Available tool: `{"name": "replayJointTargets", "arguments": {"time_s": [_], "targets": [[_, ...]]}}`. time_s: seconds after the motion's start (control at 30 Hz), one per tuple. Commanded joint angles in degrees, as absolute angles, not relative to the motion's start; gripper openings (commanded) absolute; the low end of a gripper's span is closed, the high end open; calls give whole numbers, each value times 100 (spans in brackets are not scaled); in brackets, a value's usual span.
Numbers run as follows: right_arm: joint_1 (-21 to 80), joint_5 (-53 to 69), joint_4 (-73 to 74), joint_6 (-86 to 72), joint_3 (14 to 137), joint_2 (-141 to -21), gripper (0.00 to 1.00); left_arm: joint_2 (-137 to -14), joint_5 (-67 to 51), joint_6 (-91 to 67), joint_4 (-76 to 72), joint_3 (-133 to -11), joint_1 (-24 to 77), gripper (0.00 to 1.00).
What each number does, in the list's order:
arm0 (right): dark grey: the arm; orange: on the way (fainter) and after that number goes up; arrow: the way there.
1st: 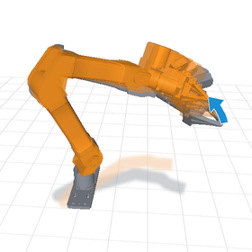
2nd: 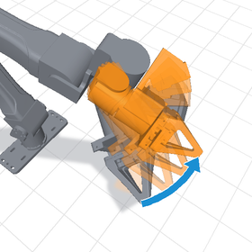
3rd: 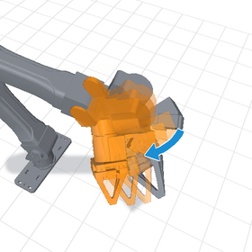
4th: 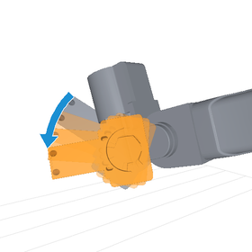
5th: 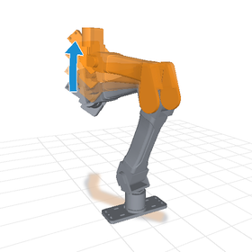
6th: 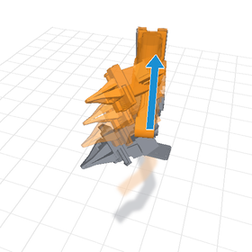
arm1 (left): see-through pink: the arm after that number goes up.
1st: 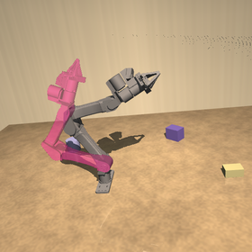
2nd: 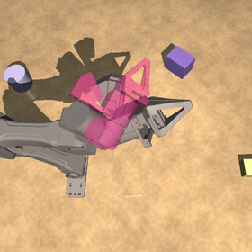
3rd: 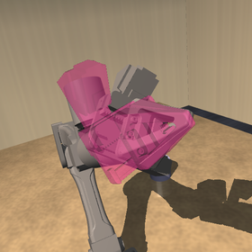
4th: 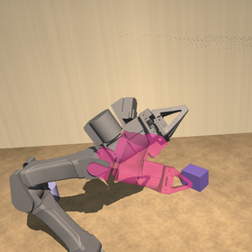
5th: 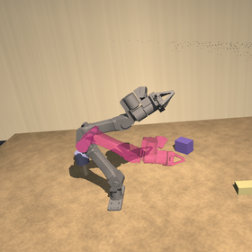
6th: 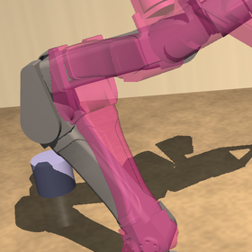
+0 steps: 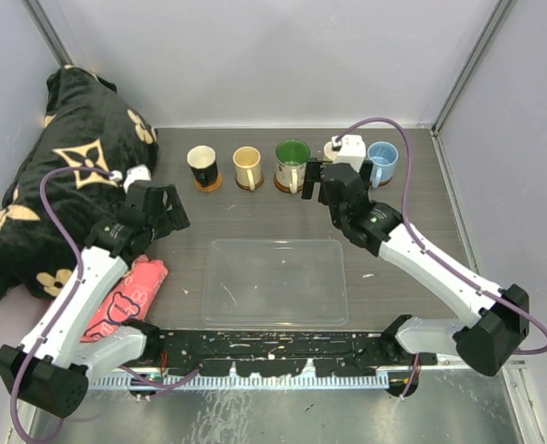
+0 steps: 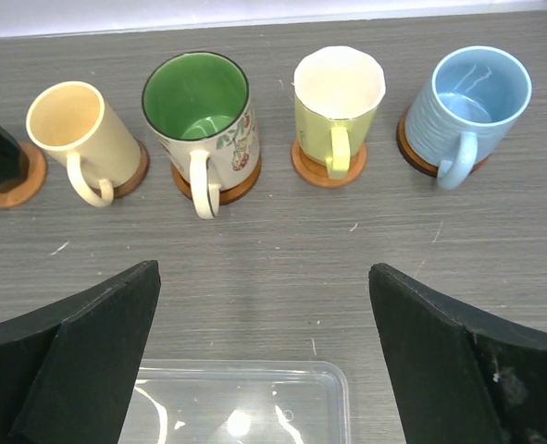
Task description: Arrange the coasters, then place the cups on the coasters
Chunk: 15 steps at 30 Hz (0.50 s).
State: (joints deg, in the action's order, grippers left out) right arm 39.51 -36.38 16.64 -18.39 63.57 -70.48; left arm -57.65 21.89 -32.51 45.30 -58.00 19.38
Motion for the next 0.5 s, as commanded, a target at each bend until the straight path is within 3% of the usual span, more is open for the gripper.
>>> {"name": "replayJointTargets", "arguments": {"time_s": [0.0, 0.47], "targets": [[3926, -3897, 1801, -1908, 6554, -6812, 100, -5607, 2297, -3260, 4434, -5893, 1907, 98], [3922, -3814, 1573, -1944, 6513, -6922, 100, -5679, 2413, -3261, 4434, -5945, 1908, 98]]}}
